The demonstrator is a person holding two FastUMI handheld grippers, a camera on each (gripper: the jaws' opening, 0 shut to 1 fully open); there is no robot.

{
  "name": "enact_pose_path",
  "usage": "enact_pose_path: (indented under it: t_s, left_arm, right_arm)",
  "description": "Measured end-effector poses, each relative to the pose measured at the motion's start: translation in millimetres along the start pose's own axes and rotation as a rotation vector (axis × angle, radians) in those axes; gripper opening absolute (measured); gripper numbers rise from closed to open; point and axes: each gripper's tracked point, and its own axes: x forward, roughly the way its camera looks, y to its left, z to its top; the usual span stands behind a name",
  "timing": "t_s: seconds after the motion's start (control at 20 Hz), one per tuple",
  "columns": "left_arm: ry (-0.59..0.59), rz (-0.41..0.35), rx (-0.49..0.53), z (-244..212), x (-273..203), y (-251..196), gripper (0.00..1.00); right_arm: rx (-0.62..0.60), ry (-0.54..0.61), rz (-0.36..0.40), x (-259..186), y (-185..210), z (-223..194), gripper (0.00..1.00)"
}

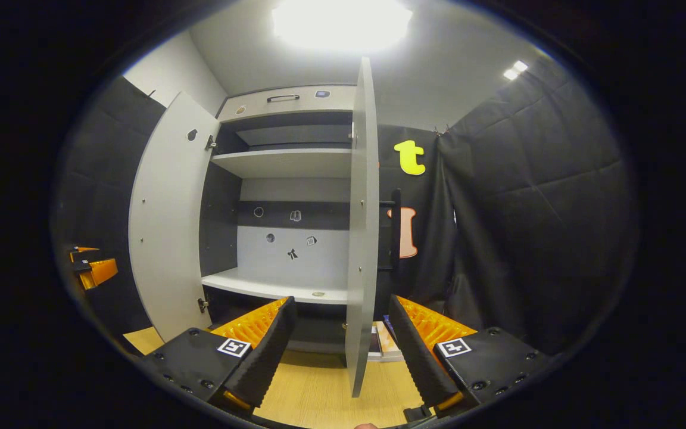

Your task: Open the right door of the double-door shoe cabinet with the right hand, and open the left door with the left hand.

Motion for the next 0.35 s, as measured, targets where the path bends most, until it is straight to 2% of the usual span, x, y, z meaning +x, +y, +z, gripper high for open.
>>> enact_pose_path:
  t_s: [0.35]
  left_arm:
    - [-0.022,-0.018,-0.001,4.6,3.2,-9.0,0.92]
  right_arm:
    - [-0.018,-0.019,-0.01,-3.7,-3.4,4.5,0.96]
